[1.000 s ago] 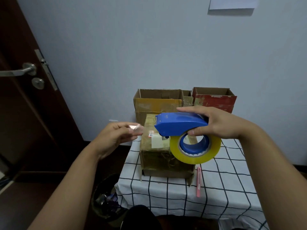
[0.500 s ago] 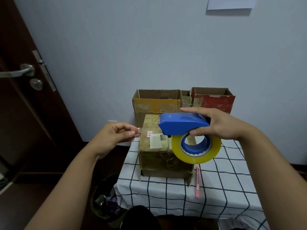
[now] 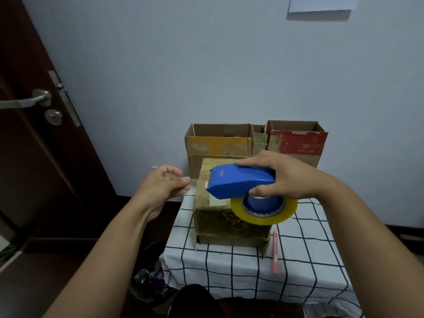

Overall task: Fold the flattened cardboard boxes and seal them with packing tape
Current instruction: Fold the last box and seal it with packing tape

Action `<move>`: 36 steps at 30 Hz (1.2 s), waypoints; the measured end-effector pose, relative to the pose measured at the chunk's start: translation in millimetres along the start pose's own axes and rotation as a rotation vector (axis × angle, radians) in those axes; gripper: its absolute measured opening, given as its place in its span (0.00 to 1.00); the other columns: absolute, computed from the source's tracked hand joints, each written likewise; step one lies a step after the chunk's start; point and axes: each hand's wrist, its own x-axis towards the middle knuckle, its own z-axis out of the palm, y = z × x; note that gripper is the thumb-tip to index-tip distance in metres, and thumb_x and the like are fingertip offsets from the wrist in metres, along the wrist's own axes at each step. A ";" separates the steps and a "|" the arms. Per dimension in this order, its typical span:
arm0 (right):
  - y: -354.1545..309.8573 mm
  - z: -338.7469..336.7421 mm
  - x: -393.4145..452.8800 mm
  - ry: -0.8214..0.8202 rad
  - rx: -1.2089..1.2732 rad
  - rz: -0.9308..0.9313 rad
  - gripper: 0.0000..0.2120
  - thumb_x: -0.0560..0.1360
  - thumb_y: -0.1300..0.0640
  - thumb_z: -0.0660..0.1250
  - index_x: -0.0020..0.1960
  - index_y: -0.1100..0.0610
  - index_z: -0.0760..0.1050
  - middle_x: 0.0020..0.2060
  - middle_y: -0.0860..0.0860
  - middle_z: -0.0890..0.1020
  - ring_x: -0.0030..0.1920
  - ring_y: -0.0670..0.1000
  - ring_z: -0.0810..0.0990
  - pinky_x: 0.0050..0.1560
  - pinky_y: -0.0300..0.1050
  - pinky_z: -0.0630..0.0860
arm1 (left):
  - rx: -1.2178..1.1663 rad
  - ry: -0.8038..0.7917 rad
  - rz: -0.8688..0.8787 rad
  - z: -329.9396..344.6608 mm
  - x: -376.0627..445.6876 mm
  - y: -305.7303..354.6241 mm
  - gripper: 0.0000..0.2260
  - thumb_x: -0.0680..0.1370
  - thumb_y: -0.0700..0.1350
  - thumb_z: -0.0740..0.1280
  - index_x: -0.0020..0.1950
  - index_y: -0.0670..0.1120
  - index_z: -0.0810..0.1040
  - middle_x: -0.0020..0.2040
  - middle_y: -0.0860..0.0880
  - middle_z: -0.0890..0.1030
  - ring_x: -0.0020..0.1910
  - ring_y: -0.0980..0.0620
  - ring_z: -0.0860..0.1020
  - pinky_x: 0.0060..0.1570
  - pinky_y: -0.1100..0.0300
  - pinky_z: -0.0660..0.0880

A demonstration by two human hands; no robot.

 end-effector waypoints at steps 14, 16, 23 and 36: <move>-27.9 0.0 -7.7 -0.151 -0.143 0.028 0.37 0.73 0.38 0.69 0.75 0.31 0.52 0.67 0.43 0.70 0.58 0.48 0.74 0.59 0.48 0.74 | 0.353 0.064 0.199 6.8 2.5 37.6 0.05 0.79 0.35 0.66 0.52 0.43 0.79 0.40 0.43 0.82 0.38 0.50 0.80 0.43 0.59 0.79; -30.2 3.5 -9.3 -0.135 -0.131 0.034 0.37 0.71 0.31 0.65 0.75 0.30 0.51 0.70 0.42 0.68 0.59 0.47 0.72 0.58 0.45 0.73 | 0.351 0.077 0.227 8.1 -1.0 40.2 0.06 0.80 0.35 0.66 0.50 0.45 0.79 0.40 0.44 0.82 0.37 0.51 0.80 0.39 0.63 0.79; -42.1 3.8 -20.3 -0.064 -0.193 0.113 0.30 0.74 0.33 0.65 0.72 0.30 0.58 0.53 0.41 0.69 0.43 0.43 0.73 0.42 0.40 0.73 | 0.407 0.126 0.288 23.9 -13.0 41.0 0.06 0.80 0.36 0.65 0.53 0.46 0.79 0.39 0.46 0.83 0.36 0.54 0.80 0.38 0.65 0.77; -29.5 4.8 -35.2 0.069 -0.284 0.119 0.35 0.70 0.26 0.61 0.71 0.33 0.50 0.55 0.50 0.76 0.48 0.52 0.77 0.48 0.49 0.77 | 0.403 0.129 0.386 38.9 -22.6 58.6 0.07 0.80 0.38 0.67 0.50 0.51 0.78 0.39 0.43 0.82 0.37 0.51 0.80 0.45 0.55 0.79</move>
